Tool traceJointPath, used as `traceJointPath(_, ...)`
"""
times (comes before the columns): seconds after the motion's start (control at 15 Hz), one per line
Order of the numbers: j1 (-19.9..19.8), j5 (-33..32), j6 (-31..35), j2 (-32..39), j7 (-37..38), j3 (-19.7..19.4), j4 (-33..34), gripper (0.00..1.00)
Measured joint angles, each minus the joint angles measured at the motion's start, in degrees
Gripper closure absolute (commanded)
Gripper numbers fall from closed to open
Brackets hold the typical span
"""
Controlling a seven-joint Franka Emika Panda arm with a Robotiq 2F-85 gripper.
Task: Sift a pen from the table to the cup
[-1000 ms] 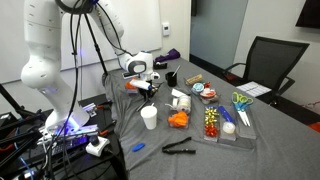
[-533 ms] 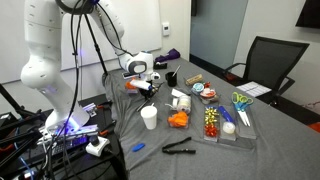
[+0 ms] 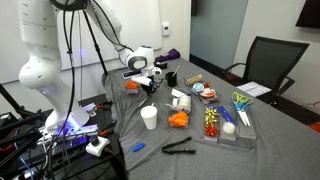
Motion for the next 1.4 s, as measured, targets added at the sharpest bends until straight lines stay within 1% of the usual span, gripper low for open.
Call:
traceJointPath(0.47, -2.3, 7.4, -1.8, -5.3, -2.7, 1.7, -0.3, 0.95)
traceJointPath(0.67, -2.6, 10.6, -1.7, -6.6, -3.6, 1.8, -0.3, 0.95)
traceJointPath(0.8, -2.9, 13.8, -1.2, -6.9, -4.6, 2.2, 0.1, 0.95)
traceJointPath(1.13, -3.4, 24.4, 2.6, -7.7, -6.2, 5.3, 2.2, 0.95)
traceJointPath(1.4, -3.6, 33.1, 7.7, -7.7, -6.7, 8.7, 5.3, 0.95)
